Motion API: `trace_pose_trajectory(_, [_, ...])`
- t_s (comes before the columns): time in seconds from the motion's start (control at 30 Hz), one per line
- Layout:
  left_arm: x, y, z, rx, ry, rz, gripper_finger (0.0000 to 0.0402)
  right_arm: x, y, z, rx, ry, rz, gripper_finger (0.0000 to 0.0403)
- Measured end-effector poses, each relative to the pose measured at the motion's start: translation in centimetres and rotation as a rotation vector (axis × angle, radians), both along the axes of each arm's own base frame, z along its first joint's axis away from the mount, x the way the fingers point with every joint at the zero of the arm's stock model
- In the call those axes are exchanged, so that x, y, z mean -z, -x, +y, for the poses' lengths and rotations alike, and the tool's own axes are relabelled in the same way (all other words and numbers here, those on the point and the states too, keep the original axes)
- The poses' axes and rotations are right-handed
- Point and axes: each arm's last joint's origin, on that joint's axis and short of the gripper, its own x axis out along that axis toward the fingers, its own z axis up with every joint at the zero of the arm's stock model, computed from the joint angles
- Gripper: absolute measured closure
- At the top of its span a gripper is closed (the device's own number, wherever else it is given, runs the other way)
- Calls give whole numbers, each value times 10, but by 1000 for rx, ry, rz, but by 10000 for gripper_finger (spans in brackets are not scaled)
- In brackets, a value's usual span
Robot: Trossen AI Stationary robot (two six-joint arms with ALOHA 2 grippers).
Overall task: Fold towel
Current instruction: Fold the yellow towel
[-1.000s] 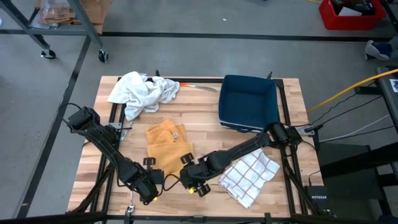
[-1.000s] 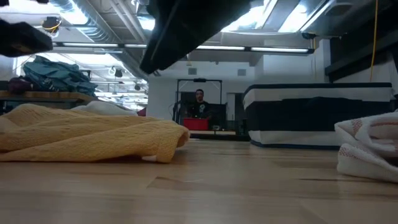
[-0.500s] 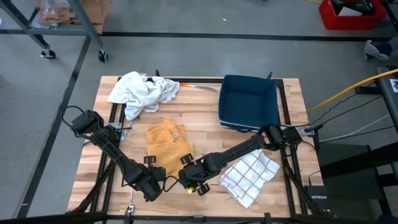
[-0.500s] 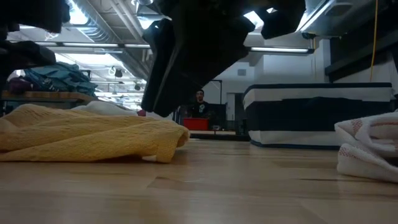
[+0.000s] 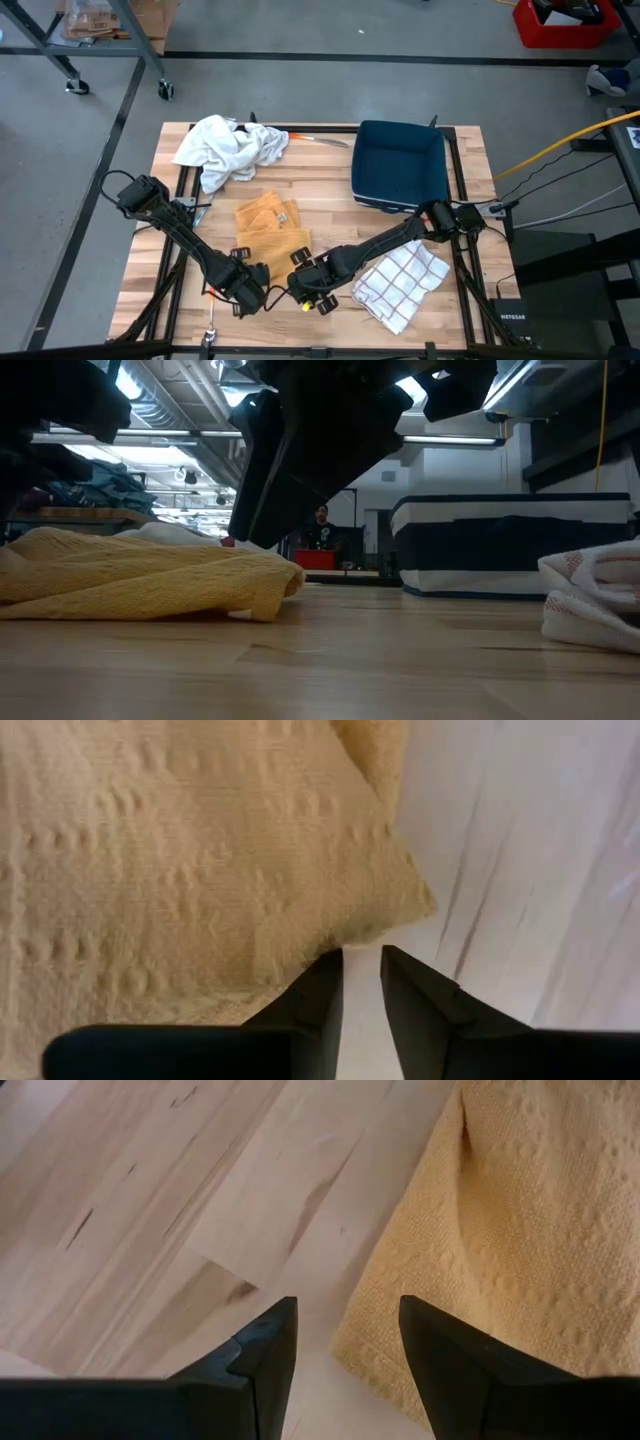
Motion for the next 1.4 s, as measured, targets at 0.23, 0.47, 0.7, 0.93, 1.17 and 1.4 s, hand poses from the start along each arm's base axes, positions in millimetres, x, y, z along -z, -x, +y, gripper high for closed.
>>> trace_pose_trajectory(0.23, [0, 0, -2, 32, 35, 13, 255, 0, 0, 0, 0, 0, 0, 221])
trace_pose_trajectory(0.47, [-1, -3, -9, 142, 65, -36, 209, 0, -1, -1, 21, 44, -19, 221])
trace_pose_trajectory(0.7, [-5, 0, -17, 81, 144, 3, 216, 0, -1, -2, 25, 50, -22, 221])
trace_pose_trajectory(0.93, [-23, -13, -21, 47, 203, -44, 226, 0, -1, -2, 25, 50, -23, 221])
trace_pose_trajectory(1.17, [-27, -16, -17, 190, 141, -60, 239, 0, -1, -2, 25, 50, -23, 221])
trace_pose_trajectory(1.4, [-25, -14, -12, 202, 18, -69, 247, 3, -1, -2, 25, 47, -29, 221])
